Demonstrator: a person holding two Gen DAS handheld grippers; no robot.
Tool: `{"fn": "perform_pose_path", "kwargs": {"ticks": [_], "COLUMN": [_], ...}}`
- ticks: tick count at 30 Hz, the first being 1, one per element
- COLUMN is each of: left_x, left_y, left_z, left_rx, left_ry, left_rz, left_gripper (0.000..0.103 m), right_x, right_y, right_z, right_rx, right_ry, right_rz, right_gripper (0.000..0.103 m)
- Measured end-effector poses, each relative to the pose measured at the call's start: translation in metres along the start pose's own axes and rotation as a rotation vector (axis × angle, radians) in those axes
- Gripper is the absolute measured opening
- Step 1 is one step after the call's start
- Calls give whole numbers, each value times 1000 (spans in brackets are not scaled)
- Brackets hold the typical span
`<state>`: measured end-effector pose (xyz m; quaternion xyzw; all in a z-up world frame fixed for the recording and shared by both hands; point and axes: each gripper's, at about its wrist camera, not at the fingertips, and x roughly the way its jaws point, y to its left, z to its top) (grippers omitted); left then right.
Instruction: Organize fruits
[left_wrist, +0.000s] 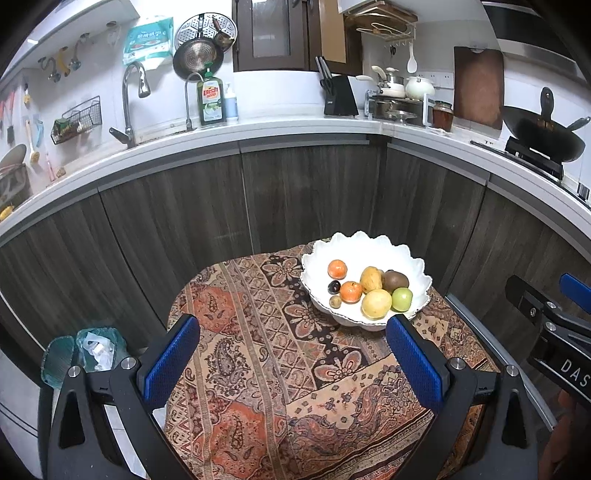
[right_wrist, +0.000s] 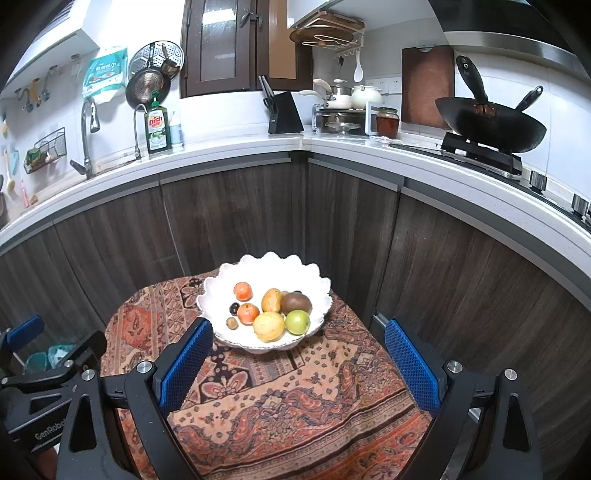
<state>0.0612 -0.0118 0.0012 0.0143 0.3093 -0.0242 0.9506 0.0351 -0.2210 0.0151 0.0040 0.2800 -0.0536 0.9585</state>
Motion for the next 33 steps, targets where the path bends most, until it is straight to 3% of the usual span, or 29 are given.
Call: {"fn": "perform_pose_path", "kwargs": {"ticks": [33], "left_x": [7], "left_y": [-5], "left_z": [-5], "left_rx": [16], "left_ry": [12], "left_rz": [18], "left_gripper": [101], "right_x": [6], "right_y": [4], "right_z": [-6], "right_rx": [13], "right_ry": [28], "right_rz": [-20], "right_gripper": [95]}}
